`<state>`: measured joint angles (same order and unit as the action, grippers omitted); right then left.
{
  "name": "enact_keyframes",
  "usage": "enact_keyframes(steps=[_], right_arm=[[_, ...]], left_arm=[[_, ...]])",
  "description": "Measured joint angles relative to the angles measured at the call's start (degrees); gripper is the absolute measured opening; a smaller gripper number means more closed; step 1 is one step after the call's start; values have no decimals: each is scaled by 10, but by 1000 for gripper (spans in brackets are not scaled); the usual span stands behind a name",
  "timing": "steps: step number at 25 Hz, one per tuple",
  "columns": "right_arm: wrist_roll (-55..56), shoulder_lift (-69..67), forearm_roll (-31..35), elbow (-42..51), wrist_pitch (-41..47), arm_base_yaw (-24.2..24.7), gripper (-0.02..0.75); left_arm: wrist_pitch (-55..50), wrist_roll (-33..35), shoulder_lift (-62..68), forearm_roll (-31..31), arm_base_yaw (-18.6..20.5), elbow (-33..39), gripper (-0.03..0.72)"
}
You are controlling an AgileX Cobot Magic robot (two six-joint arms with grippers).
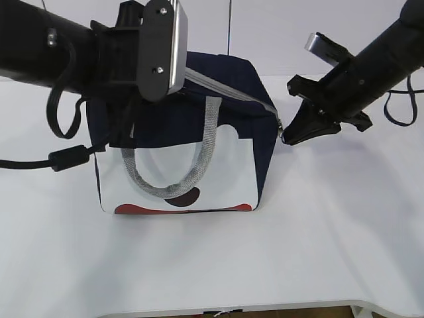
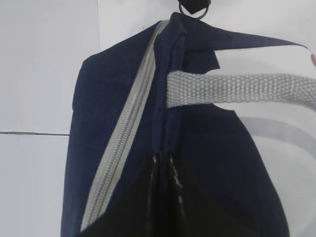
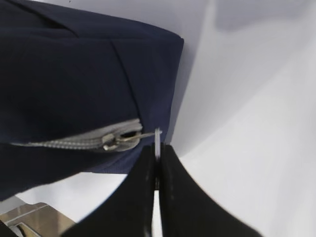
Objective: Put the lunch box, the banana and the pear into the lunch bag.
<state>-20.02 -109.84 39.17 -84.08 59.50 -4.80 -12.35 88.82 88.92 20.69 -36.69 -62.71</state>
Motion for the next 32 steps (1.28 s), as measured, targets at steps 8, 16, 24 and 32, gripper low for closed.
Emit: enact_keyframes(steps=[8, 16, 24, 32], right_arm=[[-24, -15, 8, 0, -2, 0, 18], [-26, -33, 44, -8, 31, 2, 18], [-27, -67, 42, -56, 85, 11, 18], [-27, -81, 23, -58, 89, 14, 18]], left_arm=[[0, 0, 0, 0, 1, 0, -10], [-1, 0, -1, -1, 2, 0, -10], [-1, 0, -1, -1, 2, 0, -10], [-2, 0, -1, -1, 2, 0, -10]])
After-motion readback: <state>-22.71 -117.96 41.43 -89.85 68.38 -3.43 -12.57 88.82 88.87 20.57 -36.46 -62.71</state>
